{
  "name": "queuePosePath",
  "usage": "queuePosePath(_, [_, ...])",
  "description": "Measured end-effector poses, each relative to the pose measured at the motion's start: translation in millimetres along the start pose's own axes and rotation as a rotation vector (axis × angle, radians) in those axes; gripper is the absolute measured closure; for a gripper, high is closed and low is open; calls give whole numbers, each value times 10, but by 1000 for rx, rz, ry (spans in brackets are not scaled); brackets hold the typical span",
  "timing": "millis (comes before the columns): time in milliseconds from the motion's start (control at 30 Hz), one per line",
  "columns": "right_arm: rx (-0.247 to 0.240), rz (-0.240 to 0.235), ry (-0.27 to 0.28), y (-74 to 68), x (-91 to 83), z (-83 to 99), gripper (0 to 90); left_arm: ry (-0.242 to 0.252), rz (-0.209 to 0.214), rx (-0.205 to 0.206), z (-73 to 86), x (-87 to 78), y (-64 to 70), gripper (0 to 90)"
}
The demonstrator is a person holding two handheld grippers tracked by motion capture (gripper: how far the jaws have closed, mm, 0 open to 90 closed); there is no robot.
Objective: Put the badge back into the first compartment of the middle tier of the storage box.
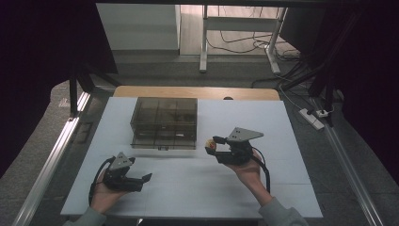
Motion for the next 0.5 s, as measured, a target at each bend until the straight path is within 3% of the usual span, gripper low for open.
queuePosePath(500, [-13,-25,10,-93,139,-66,472,1,2,2,0,-4,1,104])
Point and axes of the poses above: each handheld gripper's, and its own axes: x roughly forward along the jaws, z roughly out of its underside, y roughly to its right, the point moved 7 cm from there along x, roughly forward along the jaws, and after that the axes turned 6 degrees about y, right-handed, at the moved point
